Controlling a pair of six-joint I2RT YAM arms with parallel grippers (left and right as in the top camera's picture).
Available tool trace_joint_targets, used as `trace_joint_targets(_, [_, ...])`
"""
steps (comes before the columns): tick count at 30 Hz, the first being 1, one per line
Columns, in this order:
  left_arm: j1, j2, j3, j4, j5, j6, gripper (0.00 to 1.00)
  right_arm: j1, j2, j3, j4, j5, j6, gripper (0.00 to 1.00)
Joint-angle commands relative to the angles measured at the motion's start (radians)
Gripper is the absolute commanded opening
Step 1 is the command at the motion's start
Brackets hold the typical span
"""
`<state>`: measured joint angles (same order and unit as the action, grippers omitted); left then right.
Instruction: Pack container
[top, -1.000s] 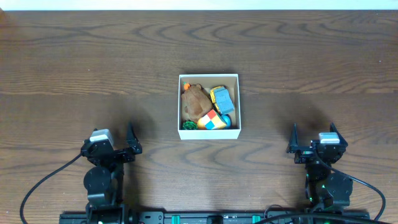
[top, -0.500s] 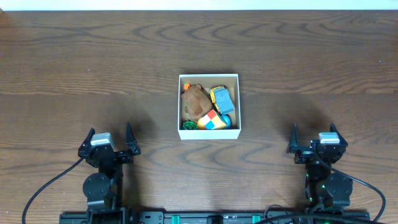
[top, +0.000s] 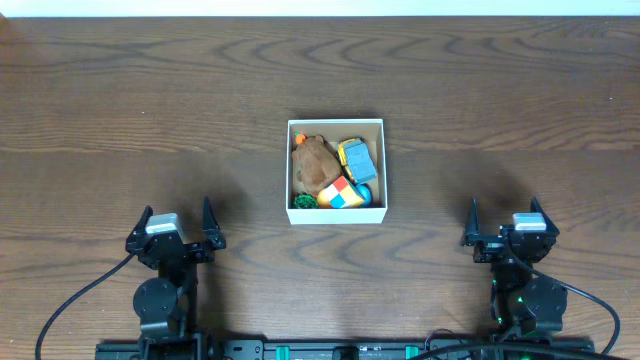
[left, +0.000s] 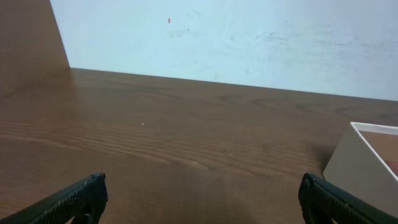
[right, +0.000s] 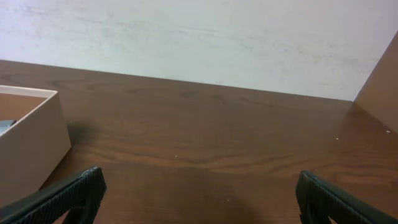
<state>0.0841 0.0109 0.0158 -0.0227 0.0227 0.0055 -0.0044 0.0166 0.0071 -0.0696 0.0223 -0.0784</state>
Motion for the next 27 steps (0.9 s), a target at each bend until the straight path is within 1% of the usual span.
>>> trace_joint_targets(1, [0.005, 0.001, -0.012, -0.048, -0.016, 0.020, 0.98, -0.003, -0.010, -0.002, -0.005, -0.003, -0.013, 0.99])
trace_joint_targets(5, [0.005, 0.008, -0.012, -0.048, -0.016, 0.020, 0.97, -0.003, -0.010, -0.002, -0.005, -0.003, -0.013, 0.99])
trace_joint_targets(6, [0.005, 0.010, -0.012, -0.048, -0.016, 0.020, 0.98, -0.003, -0.010, -0.002, -0.005, -0.003, -0.013, 0.99])
trace_joint_targets(27, [0.005, 0.013, -0.012, -0.048, -0.016, 0.020, 0.98, -0.003, -0.010, -0.002, -0.005, -0.003, -0.013, 0.99])
